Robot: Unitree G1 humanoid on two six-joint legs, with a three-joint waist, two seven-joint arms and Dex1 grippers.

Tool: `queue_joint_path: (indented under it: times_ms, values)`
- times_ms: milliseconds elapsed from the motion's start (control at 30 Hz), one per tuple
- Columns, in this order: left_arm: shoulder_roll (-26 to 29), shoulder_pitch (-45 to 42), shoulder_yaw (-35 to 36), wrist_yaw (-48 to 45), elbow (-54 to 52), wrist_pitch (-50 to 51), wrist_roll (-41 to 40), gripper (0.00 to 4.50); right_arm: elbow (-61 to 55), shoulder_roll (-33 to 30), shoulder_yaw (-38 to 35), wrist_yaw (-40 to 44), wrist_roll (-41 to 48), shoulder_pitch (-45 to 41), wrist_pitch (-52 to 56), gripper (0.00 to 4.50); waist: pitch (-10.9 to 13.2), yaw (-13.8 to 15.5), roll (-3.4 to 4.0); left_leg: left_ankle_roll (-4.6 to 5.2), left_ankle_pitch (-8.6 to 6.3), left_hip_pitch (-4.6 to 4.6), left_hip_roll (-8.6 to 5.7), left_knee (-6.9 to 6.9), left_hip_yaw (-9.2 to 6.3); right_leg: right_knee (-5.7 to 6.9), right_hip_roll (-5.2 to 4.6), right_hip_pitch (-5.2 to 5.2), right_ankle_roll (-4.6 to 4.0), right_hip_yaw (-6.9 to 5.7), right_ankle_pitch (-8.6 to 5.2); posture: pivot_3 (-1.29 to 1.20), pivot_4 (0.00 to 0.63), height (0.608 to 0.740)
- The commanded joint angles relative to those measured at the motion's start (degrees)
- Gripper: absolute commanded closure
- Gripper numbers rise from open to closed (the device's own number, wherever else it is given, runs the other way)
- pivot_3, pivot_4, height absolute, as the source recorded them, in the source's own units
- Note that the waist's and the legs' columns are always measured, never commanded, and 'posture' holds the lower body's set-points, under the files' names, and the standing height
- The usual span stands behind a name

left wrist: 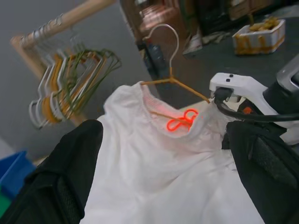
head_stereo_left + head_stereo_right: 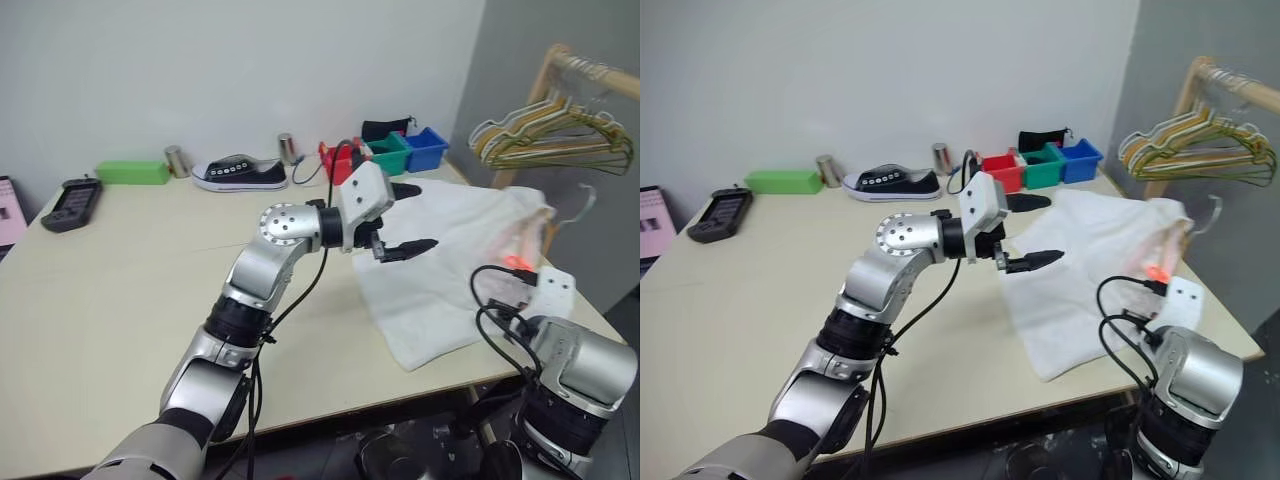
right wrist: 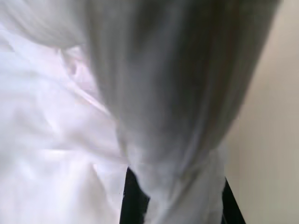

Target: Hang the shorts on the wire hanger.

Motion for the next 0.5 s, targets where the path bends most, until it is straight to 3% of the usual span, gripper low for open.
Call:
queue_joint_path:
  times_ms: [33,200,400,500]
  values:
    - [-3.1,-5.0,-0.4,-0.1,4.5,-4.5,0.4,0.02,-4.1,-1.2,-1.6,-4.9,-3.3,-2.4,0.4,4.5,0.0,-2.3,0.0,0.0,0.0,0.04,0.01,-0.03,0.02,0.0,0.0,0.0,0.0,0.02,0.0,-0.53,0.0,0.74]
    - [-7.3,-9.9,-0.6,1.3,10.3,-8.1,1.2,0.02,-3.2,-7.3,2.1,-8.6,-3.7,-4.8,-0.9,4.5,0.0,-6.7,-0.04,0.0,-0.01,0.18,-0.01,-0.08,0.15,-0.05,-0.05,0.13,0.03,0.1,-0.02,-0.53,0.0,0.74]
    - [-11.3,-13.6,0.5,2.4,13.1,-9.8,0.8,0.02,2.7,-15.8,9.5,-9.2,-1.7,-6.3,-8.7,4.5,0.0,-11.4,-0.08,0.0,-0.01,1.31,-0.04,-1.31,0.32,-1.22,-0.17,1.06,-0.35,0.15,-0.29,-0.52,0.0,0.74]
    - [-12.0,-14.3,0.6,2.8,13.8,-10.2,0.9,0.02,5.9,-17.9,9.7,-9.3,-0.7,-8.2,-10.1,4.5,0.1,-12.2,-0.15,0.03,-0.03,1.53,-0.05,-1.43,0.48,-1.44,-0.24,1.31,-0.04,0.22,-0.12,-0.52,0.0,0.74]
